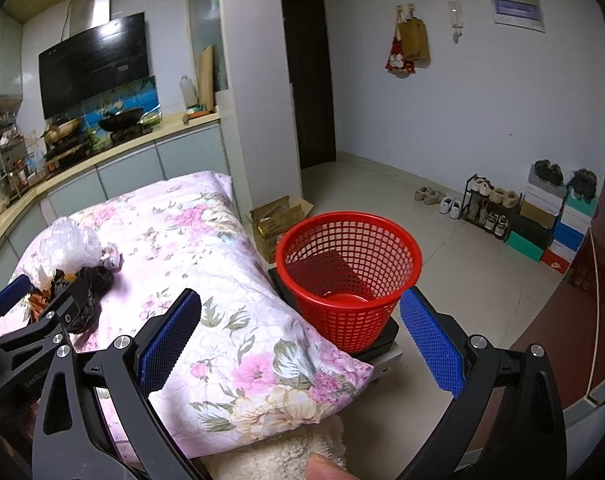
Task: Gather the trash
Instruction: 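Grasp the green-yellow scrubber with the left tool while the right grasps the clear plastic bag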
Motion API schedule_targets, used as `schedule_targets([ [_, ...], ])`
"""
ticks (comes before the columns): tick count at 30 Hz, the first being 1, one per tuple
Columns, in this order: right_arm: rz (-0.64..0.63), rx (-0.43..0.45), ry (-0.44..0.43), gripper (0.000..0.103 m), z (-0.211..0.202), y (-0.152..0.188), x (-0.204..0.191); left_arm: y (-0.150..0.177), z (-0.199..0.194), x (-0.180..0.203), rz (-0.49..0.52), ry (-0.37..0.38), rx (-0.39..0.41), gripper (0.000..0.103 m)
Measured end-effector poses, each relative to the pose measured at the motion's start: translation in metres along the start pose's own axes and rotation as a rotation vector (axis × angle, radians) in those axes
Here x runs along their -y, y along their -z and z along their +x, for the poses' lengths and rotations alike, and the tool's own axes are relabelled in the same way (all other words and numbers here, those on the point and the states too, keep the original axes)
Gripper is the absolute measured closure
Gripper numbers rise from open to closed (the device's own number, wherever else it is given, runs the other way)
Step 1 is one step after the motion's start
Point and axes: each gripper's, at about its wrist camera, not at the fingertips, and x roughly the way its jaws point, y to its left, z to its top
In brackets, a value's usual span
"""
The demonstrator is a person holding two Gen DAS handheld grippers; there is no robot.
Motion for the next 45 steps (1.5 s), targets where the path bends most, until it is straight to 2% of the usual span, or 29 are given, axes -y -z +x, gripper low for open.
schedule_targets([
  [5, -0.077, -0.073, -0.073, 0.006, 0.02, 0.004, -0.032, 0.006, 0.002, -0.03, -0.01, -0.068, -0.036, 0.007],
  [8, -0.119, -0.16, -0.133, 0.006, 0.042, 0.012, -0.057, 0.011, 0.002, -0.063, -0.054, -0.122, -0.064, 0.007],
  [11, -0.151, -0.231, -0.173, 0.006, 0.064, 0.02, -0.078, 0.019, -0.001, -0.11, -0.114, -0.209, -0.088, 0.007],
  [14, -0.192, -0.266, -0.182, 0.006, 0.079, 0.028, -0.099, 0.026, 0.0, -0.151, -0.177, -0.293, -0.116, 0.007],
  [16, -0.216, -0.273, -0.179, 0.006, 0.085, 0.031, -0.109, 0.034, -0.001, -0.186, -0.23, -0.378, -0.129, 0.007],
  [21, -0.256, -0.314, -0.178, 0.006, 0.097, 0.041, -0.122, 0.055, 0.009, -0.235, -0.285, -0.447, -0.223, 0.007],
  [25, -0.239, -0.37, -0.187, 0.006, 0.11, 0.051, -0.125, 0.066, 0.023, -0.251, -0.325, -0.412, -0.274, 0.008],
  [30, -0.24, -0.342, -0.197, 0.006, 0.107, 0.055, -0.121, 0.072, 0.04, -0.251, -0.342, -0.38, -0.317, 0.009],
  [33, -0.254, -0.364, -0.204, 0.006, 0.106, 0.054, -0.12, 0.076, 0.048, -0.257, -0.358, -0.365, -0.332, 0.02],
  [35, -0.252, -0.395, -0.215, 0.006, 0.112, 0.05, -0.121, 0.079, 0.051, -0.261, -0.377, -0.354, -0.343, 0.043],
  [37, -0.247, -0.412, -0.225, 0.006, 0.113, 0.048, -0.12, 0.082, 0.054, -0.263, -0.389, -0.324, -0.355, 0.053],
  [40, -0.235, -0.408, -0.261, 0.006, 0.111, 0.04, -0.123, 0.084, 0.056, -0.256, -0.353, -0.332, -0.354, 0.057],
  [45, -0.238, -0.311, -0.341, 0.006, 0.105, 0.01, -0.143, 0.081, 0.054, -0.258, -0.367, -0.325, -0.345, 0.063],
])
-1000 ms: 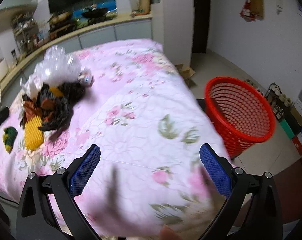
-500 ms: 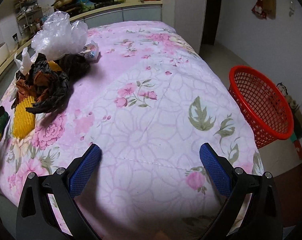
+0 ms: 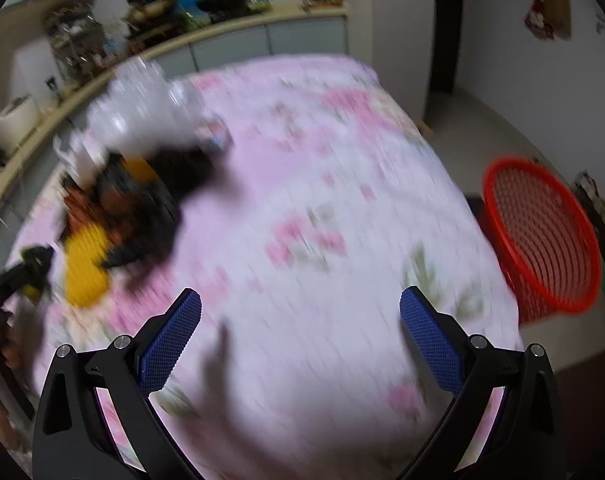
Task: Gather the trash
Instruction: 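Grasp the green-yellow scrubber with the left tool while the right grasps the clear plastic bag, then carry both items over the red basket and open both tools to drop them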
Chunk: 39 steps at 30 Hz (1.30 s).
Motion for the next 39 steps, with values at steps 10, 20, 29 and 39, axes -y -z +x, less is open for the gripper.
schedule_targets([
  [10, -0.083, 0.126, -0.178, 0.006, 0.012, -0.089, -0.054, -0.024, -0.03, -0.026, -0.084, 0.011, 0.11, 0.065],
  [20, -0.181, 0.064, -0.159, 0.037, 0.056, -0.108, -0.086, -0.037, -0.04, -0.012, -0.05, 0.042, 0.158, 0.065],
  [29, -0.204, 0.115, -0.158, 0.069, 0.038, -0.104, -0.086, -0.044, -0.052, 0.004, -0.017, 0.051, 0.201, 0.065],
  [39, -0.166, 0.255, -0.136, 0.07, -0.02, -0.112, -0.067, -0.065, -0.083, 0.029, 0.012, 0.066, 0.299, 0.065],
])
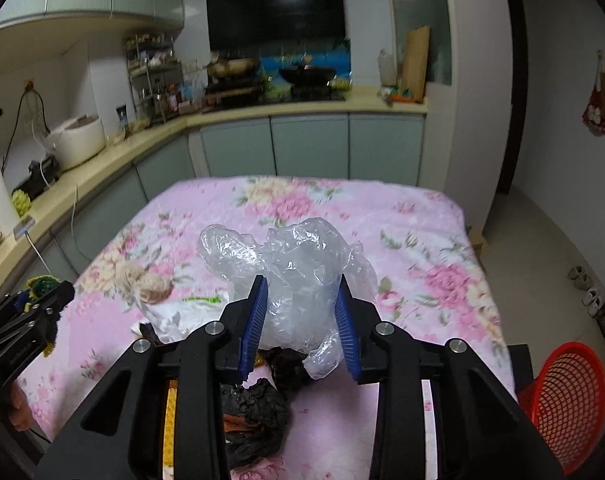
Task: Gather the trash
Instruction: 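Carry both items over the red basket and open both tools to drop them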
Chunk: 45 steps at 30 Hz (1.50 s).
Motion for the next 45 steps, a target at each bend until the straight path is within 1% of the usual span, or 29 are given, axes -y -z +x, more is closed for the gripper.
schedule_targets([
  [5, 0.037, 0.03, 0.001, 0.07, -0.023, 0.004, 0.01, -0.011, -0.01, 0.02, 0.025, 0.03, 0.048, 0.065],
  [8, 0.063, 0.049, 0.01, 0.07, -0.037, 0.006, 0.02, -0.016, -0.016, 0.033, 0.038, 0.073, 0.077, 0.065],
  [14, 0.108, 0.082, 0.043, 0.07, -0.059, 0.007, 0.045, -0.025, -0.017, 0.062, 0.075, 0.141, 0.091, 0.065],
  [20, 0.147, 0.112, 0.103, 0.07, -0.079, 0.007, 0.073, -0.032, -0.019, 0.106, 0.129, 0.223, 0.11, 0.065],
  [26, 0.183, 0.135, 0.182, 0.07, -0.099, 0.008, 0.102, -0.035, -0.015, 0.154, 0.177, 0.322, 0.095, 0.065],
  [33, 0.255, 0.145, 0.297, 0.07, -0.121, 0.017, 0.15, -0.03, -0.016, 0.227, 0.26, 0.463, 0.07, 0.064],
  [38, 0.308, 0.136, 0.386, 0.07, -0.132, 0.032, 0.186, -0.02, -0.009, 0.276, 0.311, 0.538, 0.029, 0.064],
  [44, 0.395, 0.089, 0.474, 0.069, -0.137, 0.061, 0.232, 0.002, -0.002, 0.346, 0.39, 0.636, -0.018, 0.064],
  [45, 0.408, 0.078, 0.487, 0.069, -0.136, 0.067, 0.239, 0.005, 0.001, 0.352, 0.397, 0.648, -0.027, 0.064],
])
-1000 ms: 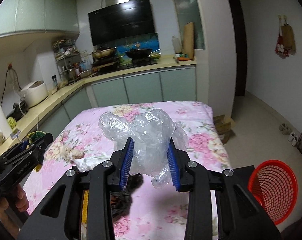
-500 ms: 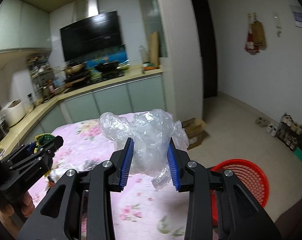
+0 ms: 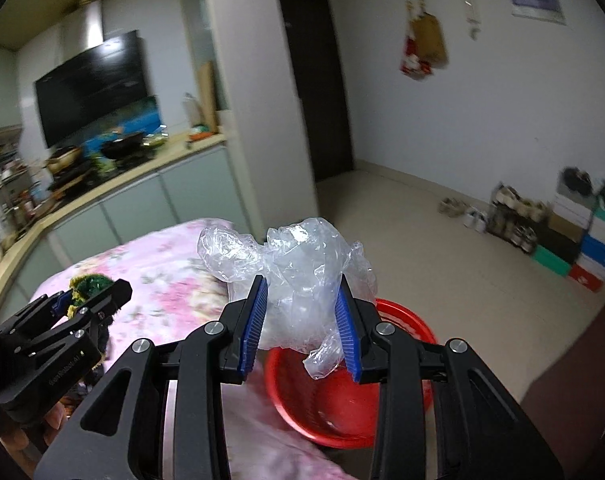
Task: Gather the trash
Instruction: 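Carry both items over the red basket and open both tools to drop them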
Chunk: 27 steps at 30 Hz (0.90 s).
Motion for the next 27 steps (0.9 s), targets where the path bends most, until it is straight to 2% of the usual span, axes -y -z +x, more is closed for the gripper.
schedule_targets([
  [7, 0.053, -0.097, 0.075, 0.069, 0.028, 0.022, 0.039, 0.005, 0.048, 0.043, 0.039, 0.091, -0.057, 0.064],
  [16, 0.084, -0.197, 0.098, 0.066, 0.059, 0.048, 0.057, 0.017, 0.097, 0.07, 0.055, 0.126, -0.139, 0.06],
  [18, 0.099, -0.206, 0.086, 0.059, 0.063, 0.052, 0.06, 0.02, 0.1, 0.071, 0.059, 0.128, -0.145, 0.055],
  [20, 0.116, -0.208, 0.079, 0.053, 0.066, 0.053, 0.063, 0.02, 0.102, 0.072, 0.061, 0.122, -0.146, 0.04],
  [22, 0.128, -0.205, 0.076, 0.051, 0.067, 0.054, 0.064, 0.021, 0.101, 0.071, 0.059, 0.105, -0.135, 0.033],
  [27, 0.158, -0.204, 0.055, 0.043, 0.066, 0.053, 0.07, 0.018, 0.097, 0.067, 0.037, 0.103, -0.128, 0.024],
])
